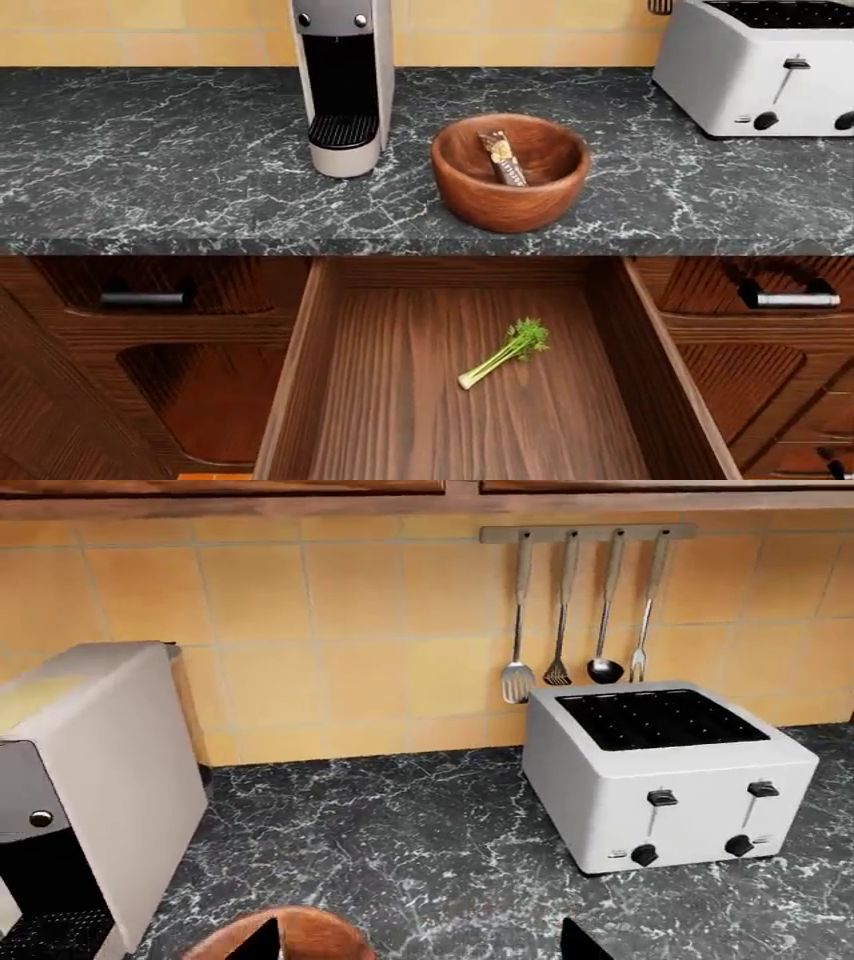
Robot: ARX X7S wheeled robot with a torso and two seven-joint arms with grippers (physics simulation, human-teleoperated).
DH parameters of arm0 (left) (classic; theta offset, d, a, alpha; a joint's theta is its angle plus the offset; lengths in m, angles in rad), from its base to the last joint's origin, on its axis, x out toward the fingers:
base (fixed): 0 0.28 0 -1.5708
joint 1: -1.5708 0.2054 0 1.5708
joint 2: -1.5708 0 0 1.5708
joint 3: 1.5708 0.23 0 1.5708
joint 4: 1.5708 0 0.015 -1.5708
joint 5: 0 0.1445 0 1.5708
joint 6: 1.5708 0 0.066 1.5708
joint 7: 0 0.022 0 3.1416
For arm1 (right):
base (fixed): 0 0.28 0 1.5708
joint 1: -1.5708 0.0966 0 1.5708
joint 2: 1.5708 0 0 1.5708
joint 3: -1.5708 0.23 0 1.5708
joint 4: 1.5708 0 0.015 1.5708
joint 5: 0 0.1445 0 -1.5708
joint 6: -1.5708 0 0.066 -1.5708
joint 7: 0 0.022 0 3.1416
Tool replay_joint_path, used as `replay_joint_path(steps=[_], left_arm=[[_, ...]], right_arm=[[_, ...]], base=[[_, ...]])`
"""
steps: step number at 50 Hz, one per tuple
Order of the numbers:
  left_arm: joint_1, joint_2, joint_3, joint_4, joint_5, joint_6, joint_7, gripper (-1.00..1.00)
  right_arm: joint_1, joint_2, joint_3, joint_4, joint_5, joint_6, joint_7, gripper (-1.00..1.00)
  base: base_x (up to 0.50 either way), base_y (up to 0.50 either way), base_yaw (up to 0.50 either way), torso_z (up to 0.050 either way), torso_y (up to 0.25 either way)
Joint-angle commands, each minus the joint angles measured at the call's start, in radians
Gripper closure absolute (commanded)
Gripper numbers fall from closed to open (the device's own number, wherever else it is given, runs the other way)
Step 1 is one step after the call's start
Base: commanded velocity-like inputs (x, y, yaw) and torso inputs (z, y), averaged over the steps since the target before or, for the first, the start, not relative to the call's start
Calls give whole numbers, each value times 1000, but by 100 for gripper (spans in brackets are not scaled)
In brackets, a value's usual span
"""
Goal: Place the bar in the bowl and close the drawer.
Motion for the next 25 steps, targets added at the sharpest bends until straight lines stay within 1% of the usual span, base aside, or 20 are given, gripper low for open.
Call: replay_joint_path(steps=[1, 5, 20, 25], left_arm=[[126, -139, -88, 254, -365, 7, -253, -100], [130, -136, -79, 251, -370, 12, -254, -100], [96, -129, -56, 268, -400, 39, -276, -100], [93, -128, -49, 273, -404, 43, -278, -100]], right_arm=[[-163, 258, -102, -373, 1009, -16, 598, -100], [-159, 273, -122, -387, 1033, -25, 606, -100], [-113, 311, -189, -406, 1092, -48, 619, -100], [-117, 314, -187, -413, 1088, -46, 597, -100]], base=[[0, 0, 0, 0, 250], [-21, -30, 0, 0, 250], [-384, -492, 0, 0, 0], [-232, -500, 0, 0, 0]])
